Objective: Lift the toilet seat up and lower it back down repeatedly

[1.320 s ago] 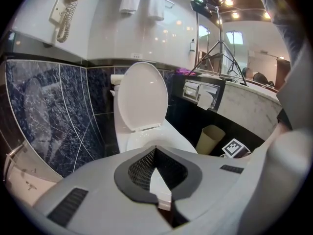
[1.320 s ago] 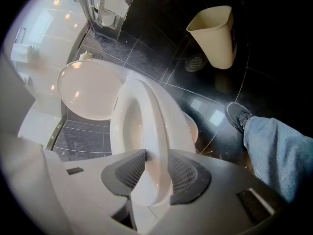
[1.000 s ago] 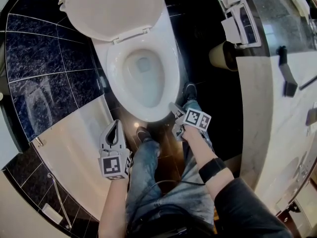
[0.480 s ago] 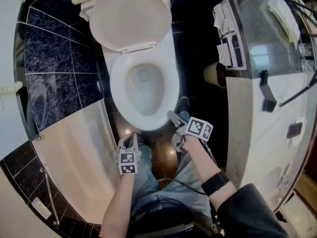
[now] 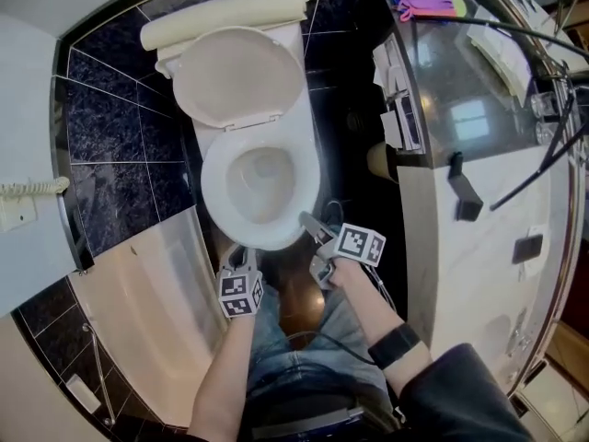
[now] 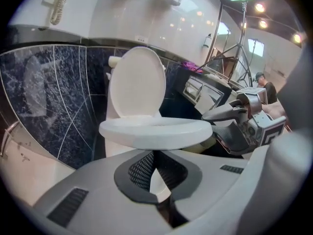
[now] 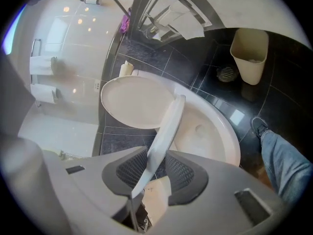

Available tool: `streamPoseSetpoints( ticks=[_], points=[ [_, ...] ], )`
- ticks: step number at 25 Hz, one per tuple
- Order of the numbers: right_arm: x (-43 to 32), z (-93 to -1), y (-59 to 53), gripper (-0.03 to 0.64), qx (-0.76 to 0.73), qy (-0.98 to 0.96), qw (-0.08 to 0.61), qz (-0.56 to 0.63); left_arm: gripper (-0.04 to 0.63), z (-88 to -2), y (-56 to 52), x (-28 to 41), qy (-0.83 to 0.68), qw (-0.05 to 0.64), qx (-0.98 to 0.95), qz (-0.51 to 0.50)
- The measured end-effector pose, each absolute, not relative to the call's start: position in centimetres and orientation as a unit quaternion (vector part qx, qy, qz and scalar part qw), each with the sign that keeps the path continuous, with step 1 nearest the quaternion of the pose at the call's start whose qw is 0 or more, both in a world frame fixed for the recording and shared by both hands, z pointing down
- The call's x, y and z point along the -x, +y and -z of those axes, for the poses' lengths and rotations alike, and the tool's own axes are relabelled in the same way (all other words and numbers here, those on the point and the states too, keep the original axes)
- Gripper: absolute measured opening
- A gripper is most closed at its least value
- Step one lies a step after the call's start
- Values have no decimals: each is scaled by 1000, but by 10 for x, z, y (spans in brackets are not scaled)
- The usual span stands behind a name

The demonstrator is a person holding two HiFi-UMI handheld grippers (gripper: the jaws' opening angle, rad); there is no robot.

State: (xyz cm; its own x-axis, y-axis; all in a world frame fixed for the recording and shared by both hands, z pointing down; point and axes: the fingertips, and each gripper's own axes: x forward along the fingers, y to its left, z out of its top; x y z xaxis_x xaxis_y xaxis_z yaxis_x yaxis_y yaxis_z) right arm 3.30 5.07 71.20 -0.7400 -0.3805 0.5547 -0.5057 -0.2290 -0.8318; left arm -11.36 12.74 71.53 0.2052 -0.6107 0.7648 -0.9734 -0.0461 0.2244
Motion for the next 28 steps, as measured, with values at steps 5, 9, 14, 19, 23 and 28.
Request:
streamPoseSetpoints(
  ticks=[5, 9, 14, 19, 23, 28],
  points=[
    [-29, -665, 17, 146, -343, -653, 27, -675, -5, -667, 78, 124, -608, 354, -680, -208],
    [-34, -638, -3, 96, -343, -700, 68, -623, -5, -634, 30, 136, -625, 326, -684, -189],
    [-52, -614, -20, 16, -352, -753, 138, -539, -5, -599, -37, 155, -641, 283, -690, -180],
    [-55, -590, -38, 15, -334, -809, 192, -444, -5, -579, -102, 172, -645, 241, -698, -197],
    [-54, -581, -54, 15, -319, -829, 208, -410, -5, -572, -148, 185, -653, 220, -696, -204],
    [-54, -573, -72, 15, -304, -847, 224, -374, -5, -575, -192, 200, -665, 209, -686, -210]
  ],
)
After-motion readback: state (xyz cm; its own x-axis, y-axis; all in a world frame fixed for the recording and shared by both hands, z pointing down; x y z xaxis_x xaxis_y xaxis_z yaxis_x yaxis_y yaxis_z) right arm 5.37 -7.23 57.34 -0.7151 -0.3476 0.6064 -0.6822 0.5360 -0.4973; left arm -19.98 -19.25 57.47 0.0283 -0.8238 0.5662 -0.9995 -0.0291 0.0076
